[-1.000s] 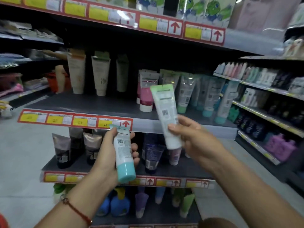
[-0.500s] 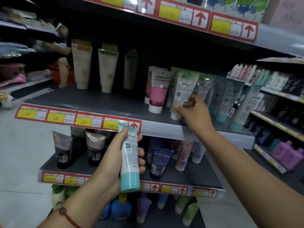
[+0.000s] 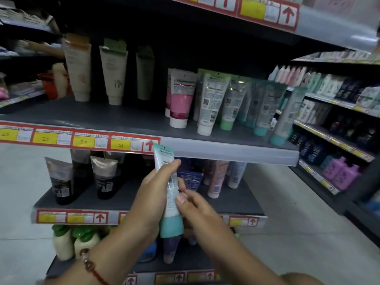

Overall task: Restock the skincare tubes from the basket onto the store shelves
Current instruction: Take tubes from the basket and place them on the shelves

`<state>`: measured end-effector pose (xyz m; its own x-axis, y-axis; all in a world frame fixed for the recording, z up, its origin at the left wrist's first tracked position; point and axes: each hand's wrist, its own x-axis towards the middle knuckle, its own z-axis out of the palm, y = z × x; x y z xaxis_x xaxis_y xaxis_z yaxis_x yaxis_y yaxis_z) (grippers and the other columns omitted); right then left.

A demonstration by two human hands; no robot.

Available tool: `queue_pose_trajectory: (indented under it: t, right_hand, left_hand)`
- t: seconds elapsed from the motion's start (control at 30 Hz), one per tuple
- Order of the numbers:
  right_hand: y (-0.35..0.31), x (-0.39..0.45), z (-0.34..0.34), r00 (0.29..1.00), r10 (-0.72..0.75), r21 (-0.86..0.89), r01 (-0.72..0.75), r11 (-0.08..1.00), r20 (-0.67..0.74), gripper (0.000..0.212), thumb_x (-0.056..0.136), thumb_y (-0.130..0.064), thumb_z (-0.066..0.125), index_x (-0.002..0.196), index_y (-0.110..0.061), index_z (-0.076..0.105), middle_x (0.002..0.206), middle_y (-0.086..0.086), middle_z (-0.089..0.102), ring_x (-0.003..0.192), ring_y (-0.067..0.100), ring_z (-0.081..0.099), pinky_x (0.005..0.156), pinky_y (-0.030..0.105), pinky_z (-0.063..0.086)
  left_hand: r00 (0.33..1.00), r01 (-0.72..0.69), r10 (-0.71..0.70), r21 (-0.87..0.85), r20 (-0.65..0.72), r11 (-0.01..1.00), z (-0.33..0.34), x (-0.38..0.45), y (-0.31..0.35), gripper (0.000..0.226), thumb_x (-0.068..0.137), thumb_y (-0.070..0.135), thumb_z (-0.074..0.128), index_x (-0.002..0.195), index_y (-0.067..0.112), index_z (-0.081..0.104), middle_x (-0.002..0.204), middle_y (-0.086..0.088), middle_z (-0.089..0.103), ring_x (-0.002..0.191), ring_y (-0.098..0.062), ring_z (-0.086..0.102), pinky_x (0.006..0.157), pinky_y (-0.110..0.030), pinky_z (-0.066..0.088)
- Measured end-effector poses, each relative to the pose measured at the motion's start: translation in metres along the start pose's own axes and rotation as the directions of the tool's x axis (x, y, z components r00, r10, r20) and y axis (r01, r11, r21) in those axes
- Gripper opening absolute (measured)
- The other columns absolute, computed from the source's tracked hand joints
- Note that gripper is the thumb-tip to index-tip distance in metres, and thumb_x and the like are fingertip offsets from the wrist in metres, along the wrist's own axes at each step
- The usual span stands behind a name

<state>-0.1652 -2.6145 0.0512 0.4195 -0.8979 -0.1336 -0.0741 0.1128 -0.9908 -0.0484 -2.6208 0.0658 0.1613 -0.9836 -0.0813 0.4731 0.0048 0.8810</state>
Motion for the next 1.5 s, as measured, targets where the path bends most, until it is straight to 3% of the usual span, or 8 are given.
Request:
queue_pose_trajectory:
  t: [0.13, 0.4, 0.57, 0.73, 0.9, 1.13, 1.37, 1.5]
  right_hand:
    - [0.004, -0.016, -0.014, 0.988, 0.139, 0.139, -0.146, 0.979, 0.061, 0.025, 0.097, -0.031, 0.055, 0.116, -0.018, 0.065, 0.105, 0.010, 0.072, 0.094, 0.025, 0.068, 0.083, 0.045, 0.057]
    - [-0.004, -0.043, -0.078, 0.991, 0.131, -0.281, -0.115, 0.953, 0.040, 0.022, 0.084, -0.024, 0.073, 0.104, -0.016, 0.070, 0.090, -0.001, 0.075, 0.076, 0.007, 0.065, 0.055, 0.018, 0.047]
    - [-0.012, -0.043, -0.112, 0.997, 0.000, -0.455, -0.036, 0.890, -0.079, 0.030, 0.070, -0.029, 0.079, 0.097, -0.019, 0.072, 0.095, 0.002, 0.075, 0.088, 0.018, 0.071, 0.080, 0.040, 0.058]
    - [-0.054, -0.028, -0.165, 0.922, -0.262, -0.364, 0.149, 0.919, -0.284, 0.029, 0.080, -0.011, 0.077, 0.107, -0.013, 0.067, 0.102, -0.003, 0.075, 0.089, 0.004, 0.071, 0.072, 0.015, 0.052]
    - [-0.107, 0.005, -0.233, 0.718, -0.494, -0.450, 0.277, 0.849, -0.490, 0.035, 0.078, -0.028, 0.079, 0.108, -0.016, 0.066, 0.107, 0.000, 0.072, 0.099, 0.017, 0.069, 0.092, 0.038, 0.054]
    - [-0.107, 0.052, -0.265, 0.807, -0.381, -0.424, 0.181, 0.887, -0.452, 0.026, 0.080, -0.013, 0.078, 0.105, -0.008, 0.070, 0.102, 0.004, 0.074, 0.091, 0.018, 0.072, 0.083, 0.030, 0.058]
    - [-0.097, 0.073, -0.248, 0.762, -0.419, -0.485, 0.158, 0.860, -0.494, 0.089, 0.048, -0.059, 0.082, 0.109, 0.002, 0.062, 0.112, 0.024, 0.066, 0.103, 0.041, 0.063, 0.088, 0.061, 0.050]
    - [-0.101, 0.075, -0.242, 0.707, -0.454, -0.558, 0.101, 0.824, -0.543, 0.067, 0.061, -0.055, 0.081, 0.096, -0.001, 0.061, 0.092, 0.019, 0.066, 0.077, 0.026, 0.058, 0.074, 0.049, 0.053]
  left_hand:
    - [0.998, -0.027, 0.033, 0.116, -0.048, 0.993, 0.018, -0.003, -0.019, 0.026, 0.096, 0.032, 0.055, 0.107, 0.011, 0.065, 0.065, -0.007, 0.058, 0.055, -0.017, 0.053, 0.059, -0.030, 0.044]
    - [0.996, -0.074, 0.047, 0.415, 0.076, 0.907, 0.043, -0.011, -0.048, 0.022, 0.090, 0.040, 0.064, 0.107, 0.026, 0.068, 0.083, 0.001, 0.075, 0.079, -0.015, 0.072, 0.080, -0.041, 0.058]
    - [0.969, -0.167, 0.034, 0.550, 0.244, 0.818, 0.055, -0.011, -0.045, 0.019, 0.093, 0.039, 0.060, 0.103, 0.027, 0.070, 0.095, 0.010, 0.076, 0.089, -0.008, 0.072, 0.090, -0.042, 0.056]
    - [0.937, -0.305, 0.061, 0.721, 0.344, 0.622, 0.051, -0.005, -0.038, 0.014, 0.093, 0.045, 0.059, 0.100, 0.040, 0.069, 0.099, 0.017, 0.071, 0.092, 0.001, 0.066, 0.087, -0.030, 0.053]
    - [0.940, -0.327, 0.062, 0.833, 0.336, 0.447, 0.034, 0.001, -0.032, 0.007, 0.092, 0.040, 0.061, 0.096, 0.039, 0.067, 0.090, 0.031, 0.066, 0.086, 0.010, 0.061, 0.077, -0.018, 0.049]
    - [0.955, -0.295, 0.044, 0.942, 0.292, 0.161, -0.002, 0.014, -0.031, 0.014, 0.087, 0.048, 0.062, 0.098, 0.041, 0.067, 0.088, 0.024, 0.070, 0.083, 0.005, 0.064, 0.080, -0.030, 0.054]
    - [0.959, -0.281, 0.020, 0.949, 0.281, 0.141, -0.015, 0.018, -0.026, 0.009, 0.087, 0.049, 0.061, 0.093, 0.044, 0.066, 0.089, 0.024, 0.070, 0.085, 0.005, 0.064, 0.079, -0.028, 0.054]
    - [0.959, -0.279, 0.002, 0.949, 0.282, 0.147, -0.017, 0.019, -0.025, 0.008, 0.089, 0.049, 0.060, 0.093, 0.045, 0.066, 0.089, 0.024, 0.070, 0.085, 0.003, 0.065, 0.080, -0.029, 0.055]
